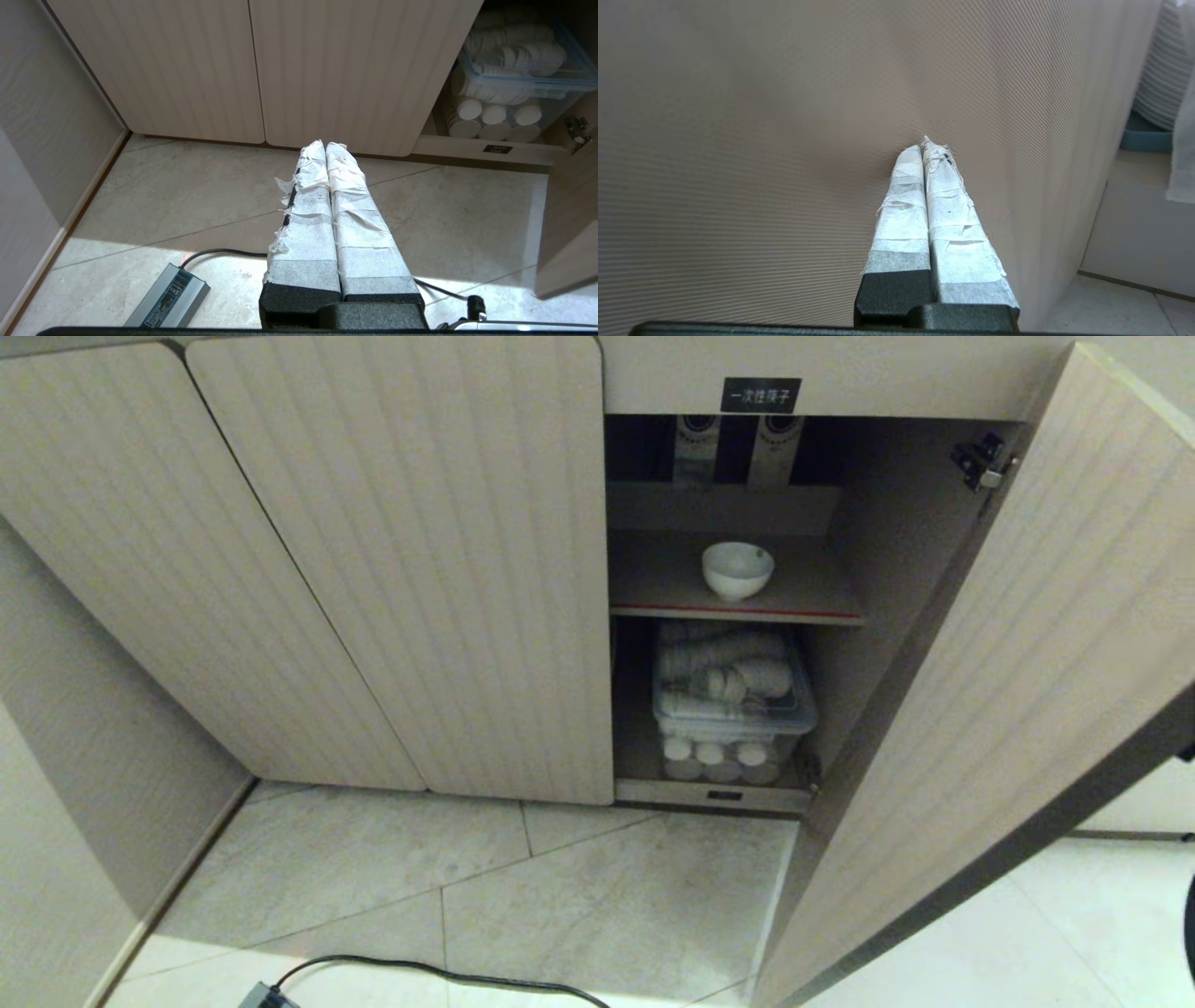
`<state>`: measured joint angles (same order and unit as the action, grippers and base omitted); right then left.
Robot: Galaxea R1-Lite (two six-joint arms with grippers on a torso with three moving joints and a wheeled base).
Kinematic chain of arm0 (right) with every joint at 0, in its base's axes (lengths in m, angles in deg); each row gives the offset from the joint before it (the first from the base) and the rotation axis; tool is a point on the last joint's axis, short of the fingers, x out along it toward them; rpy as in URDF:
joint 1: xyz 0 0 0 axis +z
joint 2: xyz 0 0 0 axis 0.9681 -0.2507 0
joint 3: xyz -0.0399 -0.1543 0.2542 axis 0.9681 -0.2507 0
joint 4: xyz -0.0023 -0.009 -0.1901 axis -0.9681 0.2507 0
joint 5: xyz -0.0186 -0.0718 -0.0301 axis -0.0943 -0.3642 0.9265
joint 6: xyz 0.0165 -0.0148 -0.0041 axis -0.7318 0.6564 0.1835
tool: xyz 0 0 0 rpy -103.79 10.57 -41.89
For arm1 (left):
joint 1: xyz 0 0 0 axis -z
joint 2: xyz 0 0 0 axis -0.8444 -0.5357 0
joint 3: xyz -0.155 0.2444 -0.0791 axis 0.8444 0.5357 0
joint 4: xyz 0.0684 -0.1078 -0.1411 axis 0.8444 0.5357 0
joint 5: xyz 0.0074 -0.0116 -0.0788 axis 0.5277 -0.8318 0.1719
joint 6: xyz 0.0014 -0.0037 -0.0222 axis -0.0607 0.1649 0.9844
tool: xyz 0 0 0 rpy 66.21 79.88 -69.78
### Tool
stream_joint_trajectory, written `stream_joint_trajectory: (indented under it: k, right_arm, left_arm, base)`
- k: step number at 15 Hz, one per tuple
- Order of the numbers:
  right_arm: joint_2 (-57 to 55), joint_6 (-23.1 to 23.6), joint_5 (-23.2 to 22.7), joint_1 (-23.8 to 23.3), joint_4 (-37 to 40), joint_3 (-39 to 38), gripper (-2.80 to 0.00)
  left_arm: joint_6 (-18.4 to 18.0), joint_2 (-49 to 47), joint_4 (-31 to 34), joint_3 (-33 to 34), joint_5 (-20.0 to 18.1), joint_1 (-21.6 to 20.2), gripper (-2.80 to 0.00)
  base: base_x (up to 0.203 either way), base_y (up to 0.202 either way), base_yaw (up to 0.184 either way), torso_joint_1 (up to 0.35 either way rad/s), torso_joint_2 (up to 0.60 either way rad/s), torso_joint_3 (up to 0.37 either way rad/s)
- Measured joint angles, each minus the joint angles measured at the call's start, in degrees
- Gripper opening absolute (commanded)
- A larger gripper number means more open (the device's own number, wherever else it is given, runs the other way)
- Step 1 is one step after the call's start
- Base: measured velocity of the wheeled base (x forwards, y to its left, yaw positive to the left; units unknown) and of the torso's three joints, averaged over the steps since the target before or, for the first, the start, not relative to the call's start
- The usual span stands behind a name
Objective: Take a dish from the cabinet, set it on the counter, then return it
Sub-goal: Close the cabinet door
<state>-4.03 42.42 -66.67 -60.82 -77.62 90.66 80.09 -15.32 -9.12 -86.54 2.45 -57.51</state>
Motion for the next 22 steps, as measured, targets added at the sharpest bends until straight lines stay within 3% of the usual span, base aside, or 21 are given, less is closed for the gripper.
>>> stream_joint_trajectory:
  k: [3,8,13,17,22]
  right_arm:
    - [-3.9,0.13,0.0,0.44,-2.4,1.7,-2.8]
    - [-12.27,1.92,0.18,0.64,-14.17,2.59,-2.8]
    - [-19.65,2.34,1.41,0.64,-16.02,7.96,-2.8]
    - [-26.26,2.4,7.02,0.58,-16.08,15.62,-2.8]
    - [-34.63,2.54,17.32,0.6,-16.05,26.42,-2.8]
  left_arm:
    - [0.03,0.0,0.0,0.0,0.0,-0.02,-2.8]
    - [0.01,0.0,0.02,0.0,0.0,0.0,-2.8]
    - [0.0,0.0,0.0,0.0,0.0,0.0,-2.8]
    - [0.01,0.0,0.02,0.0,0.0,0.0,-2.8]
    - [0.01,0.0,0.0,0.0,-0.02,0.0,-2.8]
  base:
    - [0.0,0.0,0.0,0.0,0.0,0.0]
    - [0.0,0.0,0.0,0.0,0.0,0.0]
    - [0.0,0.0,0.0,0.0,0.0,0.0]
    - [0.0,0.0,0.0,0.0,0.0,0.0]
    - [0.0,0.0,0.0,0.0,0.0,0.0]
